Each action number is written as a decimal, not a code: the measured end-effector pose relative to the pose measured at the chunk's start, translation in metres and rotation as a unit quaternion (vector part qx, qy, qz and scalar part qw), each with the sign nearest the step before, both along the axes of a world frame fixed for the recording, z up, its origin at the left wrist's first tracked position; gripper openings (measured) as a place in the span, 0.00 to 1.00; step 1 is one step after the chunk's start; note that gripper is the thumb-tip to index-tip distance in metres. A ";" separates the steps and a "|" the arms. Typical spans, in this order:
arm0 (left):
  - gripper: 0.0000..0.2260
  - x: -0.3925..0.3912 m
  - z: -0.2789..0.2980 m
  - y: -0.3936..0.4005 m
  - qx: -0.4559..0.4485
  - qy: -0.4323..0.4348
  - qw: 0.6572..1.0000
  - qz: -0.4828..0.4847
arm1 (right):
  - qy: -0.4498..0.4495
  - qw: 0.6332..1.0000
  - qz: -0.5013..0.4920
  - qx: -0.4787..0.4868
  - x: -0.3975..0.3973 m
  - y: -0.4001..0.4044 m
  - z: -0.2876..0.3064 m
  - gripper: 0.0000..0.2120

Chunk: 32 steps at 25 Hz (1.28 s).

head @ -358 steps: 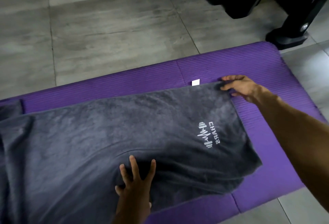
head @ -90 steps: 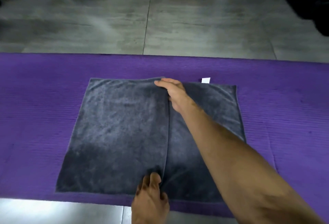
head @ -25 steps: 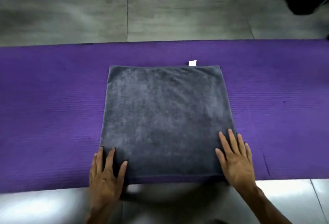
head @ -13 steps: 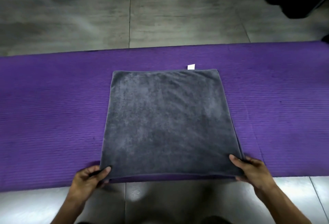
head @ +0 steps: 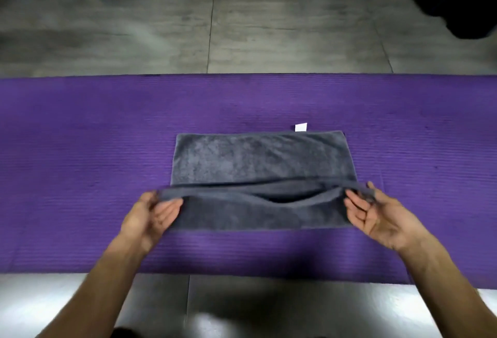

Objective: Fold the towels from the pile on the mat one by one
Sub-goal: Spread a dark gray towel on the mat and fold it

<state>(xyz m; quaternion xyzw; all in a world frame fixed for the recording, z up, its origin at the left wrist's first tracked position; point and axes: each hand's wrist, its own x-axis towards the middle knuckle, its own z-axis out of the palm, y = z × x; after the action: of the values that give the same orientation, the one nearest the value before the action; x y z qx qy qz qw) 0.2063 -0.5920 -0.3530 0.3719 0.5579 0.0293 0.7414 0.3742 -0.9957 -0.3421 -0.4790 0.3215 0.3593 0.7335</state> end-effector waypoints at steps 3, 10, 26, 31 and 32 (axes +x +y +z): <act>0.08 0.024 -0.007 -0.011 0.263 0.002 0.959 -0.110 | -0.135 0.989 -0.052 -0.043 0.004 0.019 -0.015 0.13; 0.26 -0.004 -0.040 -0.013 0.606 0.120 0.440 -0.652 | -0.550 0.355 0.510 -0.558 -0.040 -0.011 -0.068 0.26; 0.19 0.032 -0.037 0.034 0.593 0.109 0.472 -0.643 | -0.440 0.413 0.571 -0.556 0.022 0.004 -0.043 0.18; 0.11 0.034 -0.041 0.048 0.544 0.139 0.637 -0.527 | -0.392 0.643 0.478 -0.451 0.048 -0.006 -0.041 0.09; 0.13 0.034 -0.042 0.052 0.517 0.126 0.687 -0.496 | -0.391 0.690 0.424 -0.438 0.052 -0.009 -0.044 0.11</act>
<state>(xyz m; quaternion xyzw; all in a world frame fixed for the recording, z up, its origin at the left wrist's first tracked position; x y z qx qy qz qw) 0.2407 -0.5396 -0.3950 0.9187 0.2768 -0.1058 0.2612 0.4267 -1.0051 -0.3856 -0.9283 -0.1108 0.2309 0.2696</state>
